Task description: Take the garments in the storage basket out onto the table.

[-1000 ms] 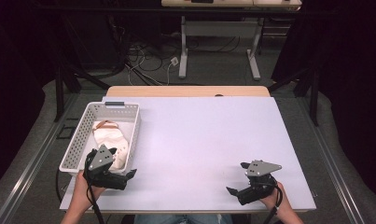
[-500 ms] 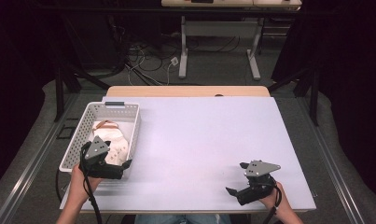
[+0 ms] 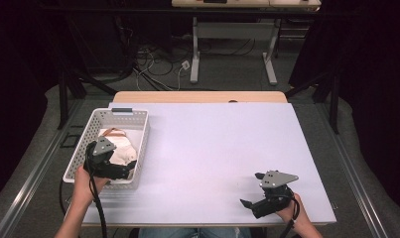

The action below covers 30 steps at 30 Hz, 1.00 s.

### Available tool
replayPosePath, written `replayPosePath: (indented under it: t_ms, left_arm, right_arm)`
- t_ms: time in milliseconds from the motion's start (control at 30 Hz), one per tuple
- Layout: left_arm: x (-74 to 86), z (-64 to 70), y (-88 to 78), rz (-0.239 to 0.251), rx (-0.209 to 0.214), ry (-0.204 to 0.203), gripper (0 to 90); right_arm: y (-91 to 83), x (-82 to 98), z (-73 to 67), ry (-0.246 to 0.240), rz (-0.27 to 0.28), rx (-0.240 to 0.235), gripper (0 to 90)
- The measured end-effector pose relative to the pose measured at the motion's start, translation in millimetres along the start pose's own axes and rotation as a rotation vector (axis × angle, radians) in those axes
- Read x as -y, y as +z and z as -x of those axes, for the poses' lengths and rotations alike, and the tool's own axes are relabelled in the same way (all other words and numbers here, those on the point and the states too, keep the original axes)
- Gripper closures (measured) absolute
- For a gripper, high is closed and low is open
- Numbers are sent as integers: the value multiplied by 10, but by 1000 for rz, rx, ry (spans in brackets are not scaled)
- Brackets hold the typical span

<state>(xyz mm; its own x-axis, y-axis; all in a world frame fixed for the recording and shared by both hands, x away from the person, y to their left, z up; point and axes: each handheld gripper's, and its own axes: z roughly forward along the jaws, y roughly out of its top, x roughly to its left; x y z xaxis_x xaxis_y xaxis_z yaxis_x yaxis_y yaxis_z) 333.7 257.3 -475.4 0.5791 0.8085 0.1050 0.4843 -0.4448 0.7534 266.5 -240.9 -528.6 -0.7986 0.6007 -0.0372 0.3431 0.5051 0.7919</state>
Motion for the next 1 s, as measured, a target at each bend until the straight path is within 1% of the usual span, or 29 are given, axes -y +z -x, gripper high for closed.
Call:
replayPosePath:
  t_ms: [100, 133, 167, 200, 267, 333, 367, 433, 533, 600, 633, 700, 767, 833, 900, 1000]
  left_arm:
    - [-14, -29, 35, -12, -9, 4, 0]
    - [-21, -35, 45, -23, -12, 8, 0]
    - [-30, -43, 55, -34, -21, 20, 0]
    - [-37, -47, 71, -42, -27, 24, 0]
    - [-45, -67, 98, -54, -23, 27, 0]
    - [-50, -93, 124, -58, -25, 21, 0]
    - [-59, -113, 126, -71, -25, 26, 0]
    - [-68, -143, 142, -84, -24, 23, 0]
    - [-69, -187, 184, -101, -34, 22, 0]
    - [-68, -218, 212, -112, -32, 16, 0]
    - [-67, -227, 220, -127, -32, 10, 0]
    - [-65, -250, 249, -146, -38, 14, 0]
    - [-64, -272, 283, -163, -31, 14, 0]
    - [-71, -286, 300, -175, -44, 26, 0]
    - [-77, -309, 312, -186, -40, 20, 0]
    - [-89, -349, 336, -205, -50, 22, 0]
  right_arm:
    - [9, 0, -1, -1, 6, -2, 11]
    - [10, 1, 2, -1, 5, -4, 11]
    - [8, -1, 3, 0, 1, -3, 11]
    - [9, -1, 10, -6, 1, -3, 11]
    - [12, 1, 11, -3, 6, 0, 12]
    - [10, 1, 9, -3, 0, 0, 12]
    - [10, 0, 10, -7, 0, -3, 12]
    - [8, -1, 3, -3, -1, 0, 12]
    - [16, -2, 10, -7, -3, 1, 13]
    - [20, -2, 13, -8, -3, -3, 13]
    - [15, -4, 13, -9, -9, -2, 13]
    - [16, -2, 8, -4, -8, -3, 13]
    - [17, -2, 9, -4, -8, -3, 13]
    - [16, -3, 7, -5, -7, 0, 13]
    - [18, -3, 5, -6, -7, 0, 13]
    - [18, -3, 4, -6, -9, 1, 13]
